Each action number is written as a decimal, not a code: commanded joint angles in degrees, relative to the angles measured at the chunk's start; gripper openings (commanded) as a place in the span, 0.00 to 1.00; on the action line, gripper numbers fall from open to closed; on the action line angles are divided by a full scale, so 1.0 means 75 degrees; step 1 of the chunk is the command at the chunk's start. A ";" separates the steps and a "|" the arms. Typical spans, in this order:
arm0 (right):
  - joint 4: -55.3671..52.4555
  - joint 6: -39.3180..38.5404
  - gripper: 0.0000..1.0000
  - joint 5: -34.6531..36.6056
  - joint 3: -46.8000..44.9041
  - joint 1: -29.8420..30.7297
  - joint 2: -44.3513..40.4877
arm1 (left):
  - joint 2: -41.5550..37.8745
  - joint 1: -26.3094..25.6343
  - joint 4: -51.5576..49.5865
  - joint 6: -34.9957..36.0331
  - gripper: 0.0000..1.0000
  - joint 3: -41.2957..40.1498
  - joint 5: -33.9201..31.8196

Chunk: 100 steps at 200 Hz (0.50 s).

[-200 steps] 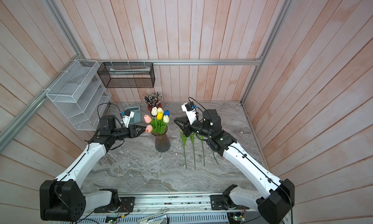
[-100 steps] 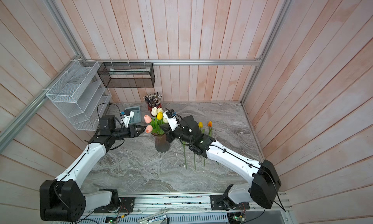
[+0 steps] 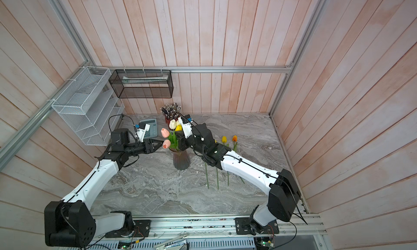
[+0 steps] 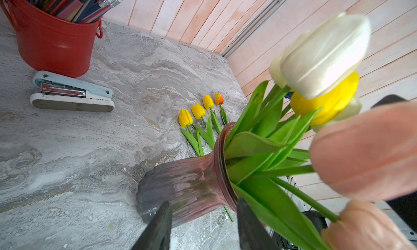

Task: Pick out yellow flowers from the vase
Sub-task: Pick up the flower from the vase.

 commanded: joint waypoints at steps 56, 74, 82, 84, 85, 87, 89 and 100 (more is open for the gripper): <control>-0.0630 0.0643 0.06 0.0302 0.0162 0.0026 0.0166 | -0.0168 0.0052 0.0139 -0.0013 0.48 -0.0053 0.0004; -0.0660 0.0727 0.07 0.0313 0.0120 0.0020 0.0176 | -0.0188 0.0053 0.0138 -0.0014 0.48 -0.0056 0.0001; -0.0705 0.0758 0.07 0.0317 0.0124 0.0020 0.0194 | -0.0180 0.0061 0.0138 -0.0015 0.48 -0.0053 0.0004; -0.0710 0.0767 0.07 0.0314 0.0130 0.0024 0.0208 | -0.0186 0.0054 0.0140 -0.0022 0.48 -0.0056 0.0004; -0.0717 0.0771 0.07 0.0314 0.0137 0.0025 0.0216 | -0.0187 0.0053 0.0138 -0.0018 0.48 -0.0055 0.0004; -0.0727 0.0782 0.07 0.0314 0.0139 0.0026 0.0223 | -0.0188 0.0059 0.0143 -0.0014 0.48 -0.0054 0.0004; -0.0739 0.0782 0.07 0.0314 0.0160 0.0026 0.0227 | -0.0188 0.0060 0.0144 -0.0019 0.48 -0.0053 0.0001; -0.0790 0.0821 0.07 0.0328 0.0211 0.0025 0.0288 | -0.0182 0.0063 0.0143 -0.0013 0.48 -0.0054 0.0003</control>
